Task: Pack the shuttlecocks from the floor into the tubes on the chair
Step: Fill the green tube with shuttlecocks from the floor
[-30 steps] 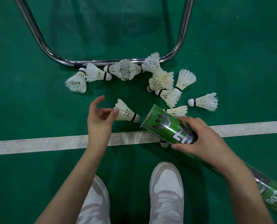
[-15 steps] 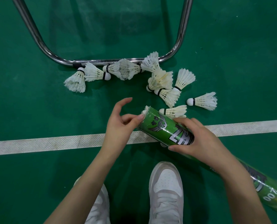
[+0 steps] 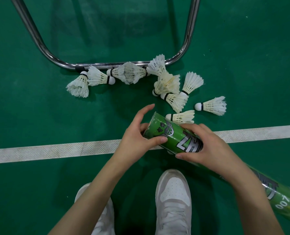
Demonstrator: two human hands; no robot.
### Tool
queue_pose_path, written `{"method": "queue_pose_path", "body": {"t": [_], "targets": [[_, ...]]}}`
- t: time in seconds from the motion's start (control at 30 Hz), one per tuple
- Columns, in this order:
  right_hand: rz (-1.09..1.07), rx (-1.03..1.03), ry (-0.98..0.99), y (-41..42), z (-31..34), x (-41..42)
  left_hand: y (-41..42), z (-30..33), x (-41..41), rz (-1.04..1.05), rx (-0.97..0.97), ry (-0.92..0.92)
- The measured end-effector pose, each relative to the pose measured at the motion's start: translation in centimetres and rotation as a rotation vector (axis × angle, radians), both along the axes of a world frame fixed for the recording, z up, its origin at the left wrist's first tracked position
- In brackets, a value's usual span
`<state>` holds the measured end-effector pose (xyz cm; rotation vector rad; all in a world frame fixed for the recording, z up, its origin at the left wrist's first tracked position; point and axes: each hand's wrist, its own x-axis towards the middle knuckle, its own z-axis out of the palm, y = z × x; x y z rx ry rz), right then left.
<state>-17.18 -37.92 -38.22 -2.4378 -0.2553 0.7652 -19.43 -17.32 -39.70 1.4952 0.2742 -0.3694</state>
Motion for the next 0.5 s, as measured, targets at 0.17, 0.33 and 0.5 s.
{"method": "queue_pose_path", "body": {"t": [0.17,0.33,0.5], "targets": [[0.014,-0.007,0.001,0.2,0.0,0.0,0.4,-0.3,0.2,-0.042,-0.099,0.007],[0.020,-0.013,-0.003,0.6,0.1,0.2,0.7,-0.7,0.3,-0.047,-0.113,-0.009],[0.015,-0.028,-0.005,1.2,0.2,0.7,2.1,-1.0,0.8,0.052,0.010,-0.062]]}}
